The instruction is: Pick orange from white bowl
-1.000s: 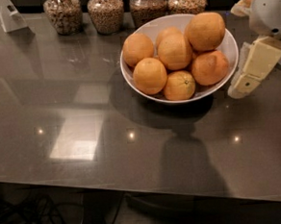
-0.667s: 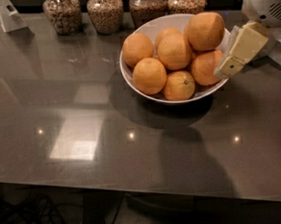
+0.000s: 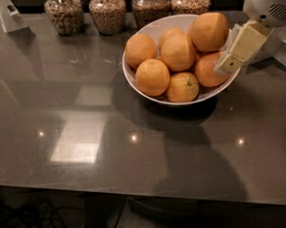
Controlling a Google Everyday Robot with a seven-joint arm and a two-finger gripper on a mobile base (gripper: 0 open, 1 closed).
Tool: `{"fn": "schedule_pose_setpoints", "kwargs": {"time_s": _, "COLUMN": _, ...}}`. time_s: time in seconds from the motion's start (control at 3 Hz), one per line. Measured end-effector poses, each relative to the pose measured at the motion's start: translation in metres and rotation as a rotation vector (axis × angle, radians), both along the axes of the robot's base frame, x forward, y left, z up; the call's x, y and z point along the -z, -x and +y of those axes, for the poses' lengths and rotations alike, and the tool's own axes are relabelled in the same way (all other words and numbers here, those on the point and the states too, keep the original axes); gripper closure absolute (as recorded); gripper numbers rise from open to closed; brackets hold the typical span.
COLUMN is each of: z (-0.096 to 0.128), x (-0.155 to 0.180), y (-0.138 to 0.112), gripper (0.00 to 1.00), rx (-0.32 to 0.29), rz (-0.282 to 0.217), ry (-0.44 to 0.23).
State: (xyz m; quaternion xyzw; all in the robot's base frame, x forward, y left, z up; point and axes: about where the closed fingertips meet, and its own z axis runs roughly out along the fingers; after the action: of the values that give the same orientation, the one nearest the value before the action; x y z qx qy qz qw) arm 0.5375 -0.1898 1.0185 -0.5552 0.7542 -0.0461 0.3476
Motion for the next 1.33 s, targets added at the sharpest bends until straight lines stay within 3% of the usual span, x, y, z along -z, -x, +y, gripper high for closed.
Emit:
{"fn": "schedule_pose_setpoints", "kwargs": {"time_s": 0.67, "z": 0.000, "x": 0.018, "y": -0.038, "gripper": 0.00, "rx": 0.018, "rz": -0.032, "ry": -0.046}}
{"fn": "schedule_pose_setpoints", "kwargs": {"time_s": 1.0, "z": 0.001, "x": 0.028, "y": -0.051, "gripper": 0.14, "rx": 0.024, "rz": -0.027, "ry": -0.054}}
{"fn": "schedule_pose_setpoints", "kwargs": {"time_s": 1.33, "z": 0.003, "x": 0.032, "y": -0.060, "gripper": 0.35, "rx": 0.028, "rz": -0.031, "ry": -0.060}}
